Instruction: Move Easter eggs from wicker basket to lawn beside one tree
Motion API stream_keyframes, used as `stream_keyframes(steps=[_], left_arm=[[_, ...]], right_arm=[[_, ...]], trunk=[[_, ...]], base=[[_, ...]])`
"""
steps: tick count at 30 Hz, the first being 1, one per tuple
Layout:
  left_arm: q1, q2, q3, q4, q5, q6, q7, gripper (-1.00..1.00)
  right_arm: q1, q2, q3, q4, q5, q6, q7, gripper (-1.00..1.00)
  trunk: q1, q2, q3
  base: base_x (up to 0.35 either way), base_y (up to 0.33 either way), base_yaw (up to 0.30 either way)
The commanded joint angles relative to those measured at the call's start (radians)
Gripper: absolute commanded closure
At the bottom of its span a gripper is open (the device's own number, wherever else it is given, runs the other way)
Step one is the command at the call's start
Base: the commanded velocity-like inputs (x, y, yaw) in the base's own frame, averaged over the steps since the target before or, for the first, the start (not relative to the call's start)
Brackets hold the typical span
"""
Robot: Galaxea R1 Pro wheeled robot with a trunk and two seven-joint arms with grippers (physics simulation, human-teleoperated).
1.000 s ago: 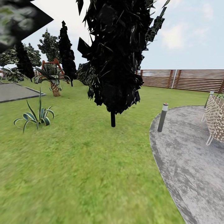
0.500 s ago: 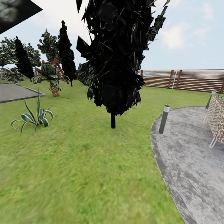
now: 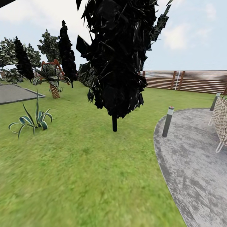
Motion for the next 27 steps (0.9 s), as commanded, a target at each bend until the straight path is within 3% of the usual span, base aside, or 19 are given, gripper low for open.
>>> stream_keyframes(steps=[1,14,27], left_arm=[[0.001,0.0,0.001,-0.002,-0.004,0.0,-0.001,-1.0],[0.001,0.0,0.001,-0.003,-0.004,0.0,-0.001,-1.0],[0.001,0.0,0.001,-0.003,-0.004,0.0,-0.001,-1.0]], right_arm=[[0.0,0.0,0.0,0.0,0.0,0.001,-0.001,-1.0],[0.0,0.002,0.0,0.004,-0.001,-0.001,-0.001,-1.0],[0.0,0.002,0.0,0.004,0.0,-0.001,-0.003,-1.0]], trunk=[[0.0,0.0,-0.001],[0.0,0.0,0.0],[0.0,0.0,0.005]], base=[[0.185,0.0,0.0],[0.18,0.0,0.014],[0.174,0.0,0.242]])
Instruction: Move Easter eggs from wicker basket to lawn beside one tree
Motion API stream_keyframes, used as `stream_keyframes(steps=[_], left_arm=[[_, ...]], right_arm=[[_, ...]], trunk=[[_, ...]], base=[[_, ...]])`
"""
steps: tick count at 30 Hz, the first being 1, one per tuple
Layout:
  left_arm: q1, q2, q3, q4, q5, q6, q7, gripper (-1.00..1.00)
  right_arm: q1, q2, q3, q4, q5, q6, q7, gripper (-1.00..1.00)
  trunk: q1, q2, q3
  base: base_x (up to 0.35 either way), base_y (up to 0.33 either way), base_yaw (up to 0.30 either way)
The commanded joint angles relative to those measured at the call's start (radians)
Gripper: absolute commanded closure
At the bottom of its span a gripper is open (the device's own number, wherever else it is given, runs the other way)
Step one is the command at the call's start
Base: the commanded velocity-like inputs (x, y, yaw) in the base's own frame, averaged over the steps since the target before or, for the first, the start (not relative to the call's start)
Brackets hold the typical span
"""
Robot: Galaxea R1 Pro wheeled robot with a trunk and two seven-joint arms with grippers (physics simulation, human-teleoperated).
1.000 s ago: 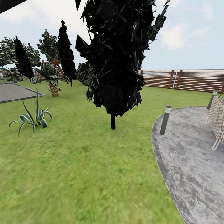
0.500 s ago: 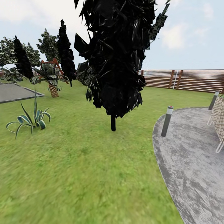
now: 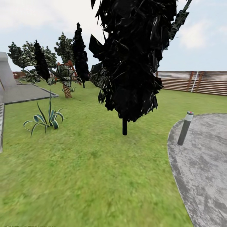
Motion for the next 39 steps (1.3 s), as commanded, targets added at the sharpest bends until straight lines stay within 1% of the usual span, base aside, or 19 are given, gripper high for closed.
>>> stream_keyframes(steps=[1,29,32,39], left_arm=[[0.001,0.0,0.001,-0.002,-0.004,0.0,-0.001,-1.0],[0.001,0.0,0.001,-0.002,-0.004,0.001,-0.001,-1.0],[0.001,0.0,0.001,-0.002,-0.004,0.001,-0.001,-1.0],[0.001,0.0,0.001,-0.002,-0.004,0.001,-0.001,-1.0]], right_arm=[[0.0,0.0,0.0,0.0,0.0,0.001,-0.001,-1.0],[0.0,-0.001,0.001,0.0,0.001,0.0,-0.001,-1.0],[0.0,-0.001,0.001,0.0,0.001,0.0,-0.001,-1.0],[0.0,-0.001,0.001,0.0,0.004,0.0,-0.001,-1.0]], trunk=[[0.0,0.0,0.0],[0.0,0.0,0.0],[0.0,0.0,0.0],[0.0,0.0,0.0]], base=[[0.174,0.0,0.287],[0.141,0.0,0.289],[0.132,0.0,0.129],[0.132,0.0,0.014]])
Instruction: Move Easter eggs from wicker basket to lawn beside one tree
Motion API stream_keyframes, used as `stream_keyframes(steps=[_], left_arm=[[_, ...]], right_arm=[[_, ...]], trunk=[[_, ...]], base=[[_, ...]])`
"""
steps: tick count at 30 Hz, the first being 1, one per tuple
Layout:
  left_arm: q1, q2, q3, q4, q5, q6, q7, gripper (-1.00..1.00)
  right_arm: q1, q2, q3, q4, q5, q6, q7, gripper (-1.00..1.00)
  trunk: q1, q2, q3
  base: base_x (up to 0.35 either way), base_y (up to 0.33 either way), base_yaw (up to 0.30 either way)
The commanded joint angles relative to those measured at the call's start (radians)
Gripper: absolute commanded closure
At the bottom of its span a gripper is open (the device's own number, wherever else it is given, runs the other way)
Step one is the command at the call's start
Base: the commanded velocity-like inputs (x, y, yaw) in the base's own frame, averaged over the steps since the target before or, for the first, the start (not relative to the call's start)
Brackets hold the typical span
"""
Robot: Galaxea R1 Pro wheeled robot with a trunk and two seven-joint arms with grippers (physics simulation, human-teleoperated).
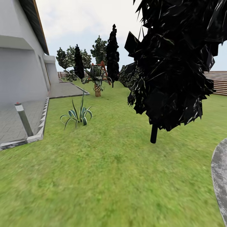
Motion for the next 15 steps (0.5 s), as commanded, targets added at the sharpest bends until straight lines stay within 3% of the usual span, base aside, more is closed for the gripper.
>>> stream_keyframes(steps=[1,8,15], left_arm=[[0.001,0.0,0.001,-0.002,-0.004,0.0,-0.001,-1.0],[0.001,0.0,0.001,-0.002,-0.004,0.0,-0.002,-1.0],[0.001,0.002,0.001,-0.003,-0.004,0.001,-0.002,-1.0]], right_arm=[[0.0,0.0,0.0,0.0,0.0,0.001,-0.001,-1.0],[0.0,0.001,0.001,0.0,0.002,-0.001,0.0,-1.0],[0.0,0.0,0.0,0.0,-0.002,0.0,0.0,-1.0]], trunk=[[0.0,0.0,-0.001],[0.0,0.0,-0.001],[0.0,0.0,-0.001]], base=[[0.132,0.0,0.001],[0.16,0.0,0.0],[0.281,0.0,0.0]])
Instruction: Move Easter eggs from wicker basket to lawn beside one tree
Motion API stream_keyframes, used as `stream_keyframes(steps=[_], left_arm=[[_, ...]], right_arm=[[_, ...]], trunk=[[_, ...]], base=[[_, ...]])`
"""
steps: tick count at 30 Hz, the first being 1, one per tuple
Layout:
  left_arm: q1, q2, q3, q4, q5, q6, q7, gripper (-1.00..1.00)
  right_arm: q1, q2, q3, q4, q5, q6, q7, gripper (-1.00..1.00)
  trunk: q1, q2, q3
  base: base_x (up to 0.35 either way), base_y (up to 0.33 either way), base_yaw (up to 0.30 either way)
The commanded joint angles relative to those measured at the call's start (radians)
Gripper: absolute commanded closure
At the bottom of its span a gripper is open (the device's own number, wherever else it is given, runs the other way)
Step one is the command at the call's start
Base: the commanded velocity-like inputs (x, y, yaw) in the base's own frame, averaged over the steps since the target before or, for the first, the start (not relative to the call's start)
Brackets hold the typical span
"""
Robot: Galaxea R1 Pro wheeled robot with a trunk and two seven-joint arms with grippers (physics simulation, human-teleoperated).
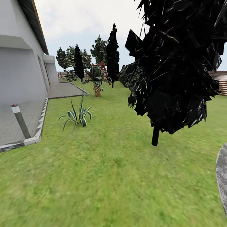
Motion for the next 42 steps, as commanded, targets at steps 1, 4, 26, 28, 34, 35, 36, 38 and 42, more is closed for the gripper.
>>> stream_keyframes(steps=[1,4,26,28,34,35,36,38,42], left_arm=[[0.001,0.0,0.001,-0.002,-0.004,0.001,-0.001,-1.0],[0.001,0.0,0.001,-0.002,-0.004,0.001,-0.001,-1.0],[0.001,0.0,0.001,-0.002,-0.005,0.001,-0.001,-1.0],[0.001,0.0,0.0,-0.002,-0.006,0.001,-0.001,-1.0],[0.001,0.0,0.0,-0.002,-0.006,0.001,-0.001,-1.0],[0.001,0.0,0.0,-0.002,-0.006,0.001,-0.001,-1.0],[0.001,0.0,0.0,-0.002,-0.006,0.001,-0.001,-1.0],[0.001,0.0,0.0,-0.002,-0.006,0.001,-0.001,-1.0],[0.001,0.0,0.001,-0.002,-0.006,0.001,-0.001,-1.0]], right_arm=[[0.0,0.0,0.0,0.0,0.0,0.0,-0.001,-1.0],[0.0,0.0,0.0,0.0,0.001,0.001,-0.002,-1.0],[0.0,-0.002,0.0,-0.006,0.001,0.0,-0.003,-1.0],[0.0,-0.001,0.0,-0.007,0.003,0.0,-0.003,-1.0],[0.0,-0.002,0.0,-0.008,0.006,0.001,-0.002,-1.0],[0.0,-0.002,0.001,-0.007,0.007,0.003,-0.001,-1.0],[0.0,-0.001,0.004,-0.007,0.009,0.003,-0.001,-1.0],[0.0,-0.001,0.004,-0.007,0.008,0.002,-0.002,-1.0],[0.0,-0.004,0.003,-0.01,0.01,0.007,0.0,-1.0]], trunk=[[0.001,0.0,-0.001],[0.001,0.0,-0.001],[0.001,0.0,-0.001],[0.001,0.0,-0.001],[0.001,0.0,-0.001],[0.001,0.0,-0.001],[0.001,0.0,-0.001],[0.001,0.0,-0.001],[0.001,0.0,-0.001]], base=[[0.329,0.0,0.0],[0.334,0.0,0.0],[0.335,0.0,0.0],[0.335,0.002,0.0],[0.335,0.053,0.0],[0.335,0.07,0.0],[0.335,0.066,0.0],[0.335,0.038,0.0],[0.335,0.01,0.0]])
